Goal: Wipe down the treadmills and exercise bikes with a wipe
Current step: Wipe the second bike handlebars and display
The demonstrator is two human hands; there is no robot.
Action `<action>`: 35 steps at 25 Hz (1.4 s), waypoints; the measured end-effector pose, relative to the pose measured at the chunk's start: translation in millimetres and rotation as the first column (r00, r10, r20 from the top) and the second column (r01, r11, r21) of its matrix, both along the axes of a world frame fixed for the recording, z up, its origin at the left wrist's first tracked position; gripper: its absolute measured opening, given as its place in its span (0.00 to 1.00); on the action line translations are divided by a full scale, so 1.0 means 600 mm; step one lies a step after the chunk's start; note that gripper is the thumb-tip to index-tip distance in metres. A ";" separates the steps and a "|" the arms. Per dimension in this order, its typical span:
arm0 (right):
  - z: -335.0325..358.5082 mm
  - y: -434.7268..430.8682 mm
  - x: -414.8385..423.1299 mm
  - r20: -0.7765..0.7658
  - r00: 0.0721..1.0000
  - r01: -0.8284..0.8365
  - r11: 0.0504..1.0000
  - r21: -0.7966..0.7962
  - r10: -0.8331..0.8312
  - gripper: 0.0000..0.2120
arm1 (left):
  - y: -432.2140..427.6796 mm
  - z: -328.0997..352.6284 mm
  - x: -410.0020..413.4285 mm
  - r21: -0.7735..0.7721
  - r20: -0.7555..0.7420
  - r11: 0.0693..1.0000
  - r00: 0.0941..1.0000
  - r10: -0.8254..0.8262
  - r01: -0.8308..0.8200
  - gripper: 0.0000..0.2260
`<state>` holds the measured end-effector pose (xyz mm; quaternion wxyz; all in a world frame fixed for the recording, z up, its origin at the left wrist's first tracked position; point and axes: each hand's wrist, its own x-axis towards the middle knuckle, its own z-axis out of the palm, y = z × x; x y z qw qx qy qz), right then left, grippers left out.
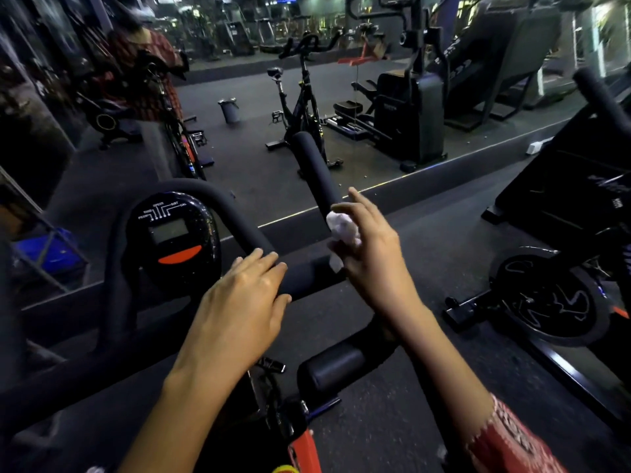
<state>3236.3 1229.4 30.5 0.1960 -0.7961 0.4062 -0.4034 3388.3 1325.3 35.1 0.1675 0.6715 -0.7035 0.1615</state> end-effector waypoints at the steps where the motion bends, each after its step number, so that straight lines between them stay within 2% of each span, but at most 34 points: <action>1: -0.012 -0.010 0.011 -0.168 0.986 -0.008 0.998 0.054 0.017 0.15 | 0.007 -0.008 0.006 0.002 -0.004 1.000 1.000 0.001 -0.001 0.24; 2: -0.016 -0.011 0.019 -0.354 0.935 0.028 0.991 0.131 0.020 0.17 | 0.014 -0.017 0.012 0.022 -0.006 1.000 1.000 0.007 -0.007 0.26; 3: -0.026 -0.007 0.029 -0.472 0.880 0.048 0.984 0.174 0.041 0.19 | 0.021 -0.027 0.019 0.039 -0.019 0.999 1.000 0.013 -0.012 0.27; 4: -0.029 0.005 0.038 -0.498 0.864 0.036 0.979 0.198 0.069 0.21 | 0.026 -0.035 0.026 0.048 -0.048 0.999 0.999 0.012 -0.010 0.28; 6: -0.029 0.047 0.058 -0.442 0.883 -0.077 0.977 0.201 0.161 0.26 | 0.029 -0.047 0.035 0.051 -0.077 0.999 0.997 0.007 -0.003 0.31; 9: -0.021 0.063 0.056 -0.465 0.840 -0.230 0.960 0.162 0.280 0.29 | 0.029 -0.044 0.039 0.063 -0.125 0.998 0.992 0.001 0.007 0.31; 11: -0.020 0.029 0.026 -0.525 0.814 -0.210 0.969 0.133 0.249 0.30 | 0.029 -0.039 0.037 0.077 -0.145 0.997 0.989 0.004 0.007 0.31; 13: -0.016 0.010 0.000 -0.553 0.819 -0.091 0.986 0.137 0.152 0.30 | 0.030 -0.040 0.037 0.089 -0.141 0.996 0.990 0.012 0.001 0.31; 15: -0.011 0.027 0.014 -0.477 0.873 -0.038 0.990 0.139 0.101 0.29 | 0.031 -0.039 0.036 0.096 -0.136 0.995 0.991 0.018 -0.005 0.30; 18: -0.012 0.073 0.059 -0.412 0.888 -0.155 0.977 0.149 0.204 0.23 | 0.031 -0.032 0.035 0.126 -0.166 0.992 0.985 0.044 -0.023 0.30; 20: -0.024 0.058 0.050 -0.452 0.864 -0.194 0.975 0.104 0.220 0.21 | 0.032 -0.029 0.035 0.143 -0.194 0.989 0.980 0.050 -0.023 0.28; 23: -0.032 0.002 -0.006 -0.555 0.832 -0.008 1.000 0.021 0.018 0.28 | 0.034 -0.024 0.034 0.154 -0.218 0.988 0.975 0.047 -0.014 0.27; 26: -0.031 0.009 -0.015 -0.519 0.840 0.180 0.984 -0.010 -0.160 0.21 | 0.035 -0.019 0.031 0.159 -0.236 0.987 0.969 0.067 -0.030 0.26; 28: -0.026 0.046 0.029 -0.492 0.863 0.129 0.992 -0.010 -0.117 0.19 | 0.035 -0.014 0.027 0.154 -0.261 0.987 0.962 0.077 -0.037 0.26; 31: -0.032 0.054 0.066 -0.470 0.882 -0.080 0.991 -0.109 0.019 0.18 | 0.035 -0.007 0.025 0.134 -0.290 0.991 0.955 0.059 -0.020 0.25; 32: -0.031 0.041 0.057 -0.491 0.867 -0.144 0.987 -0.076 0.088 0.17 | 0.035 -0.006 0.024 0.136 -0.301 0.991 0.953 0.049 -0.008 0.26; 33: -0.029 0.029 0.042 -0.482 0.867 -0.168 0.985 -0.044 0.126 0.17 | 0.036 -0.005 0.024 0.136 -0.310 0.991 0.950 0.036 0.007 0.25; 35: -0.034 0.019 0.014 -0.484 0.873 -0.069 0.998 0.004 0.062 0.17 | 0.045 -0.002 0.021 0.107 -0.331 0.994 0.943 0.031 0.005 0.24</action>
